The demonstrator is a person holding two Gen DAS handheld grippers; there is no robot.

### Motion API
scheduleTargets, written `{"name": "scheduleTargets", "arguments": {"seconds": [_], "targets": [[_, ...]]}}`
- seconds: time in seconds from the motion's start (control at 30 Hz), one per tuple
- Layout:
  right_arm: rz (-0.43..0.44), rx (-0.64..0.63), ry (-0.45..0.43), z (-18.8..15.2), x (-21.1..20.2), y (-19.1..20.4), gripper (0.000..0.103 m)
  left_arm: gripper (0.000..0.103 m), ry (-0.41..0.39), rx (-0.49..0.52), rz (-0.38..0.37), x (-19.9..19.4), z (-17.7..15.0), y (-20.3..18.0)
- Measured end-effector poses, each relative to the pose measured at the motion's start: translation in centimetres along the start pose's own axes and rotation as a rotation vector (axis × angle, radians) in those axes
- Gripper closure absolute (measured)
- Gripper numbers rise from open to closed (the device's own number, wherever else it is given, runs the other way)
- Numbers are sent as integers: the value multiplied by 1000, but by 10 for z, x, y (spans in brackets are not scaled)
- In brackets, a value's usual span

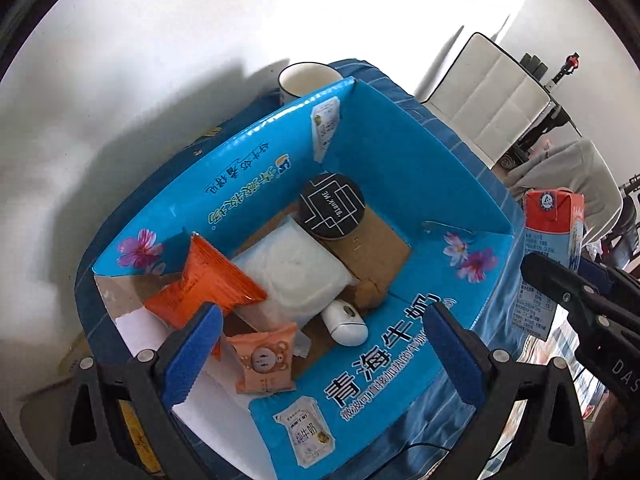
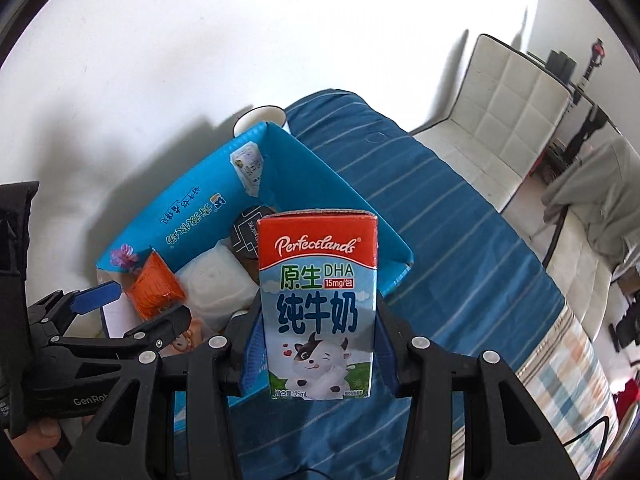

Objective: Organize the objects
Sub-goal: 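Lift the milk carton with the right tool and carry it over the box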

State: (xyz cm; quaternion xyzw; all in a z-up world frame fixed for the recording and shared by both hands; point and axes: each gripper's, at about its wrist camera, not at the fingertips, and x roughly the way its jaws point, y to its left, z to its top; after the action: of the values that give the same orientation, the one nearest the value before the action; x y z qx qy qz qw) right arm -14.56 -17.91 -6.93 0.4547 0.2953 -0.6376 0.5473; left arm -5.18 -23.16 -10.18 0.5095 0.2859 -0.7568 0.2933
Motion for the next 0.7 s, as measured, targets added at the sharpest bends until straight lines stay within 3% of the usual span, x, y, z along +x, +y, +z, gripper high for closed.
{"name": "scheduleTargets", "arguments": {"seconds": [0.33, 0.53, 0.7], "targets": [[57, -298, 123, 59, 99, 28, 54, 0, 44, -62, 25, 41, 16, 31], [54, -411, 252, 56, 160, 40, 54, 0, 55, -80, 51, 60, 26, 40], [70, -419, 322, 51, 192, 39, 54, 0, 81, -74, 86, 77, 29, 41]]}}
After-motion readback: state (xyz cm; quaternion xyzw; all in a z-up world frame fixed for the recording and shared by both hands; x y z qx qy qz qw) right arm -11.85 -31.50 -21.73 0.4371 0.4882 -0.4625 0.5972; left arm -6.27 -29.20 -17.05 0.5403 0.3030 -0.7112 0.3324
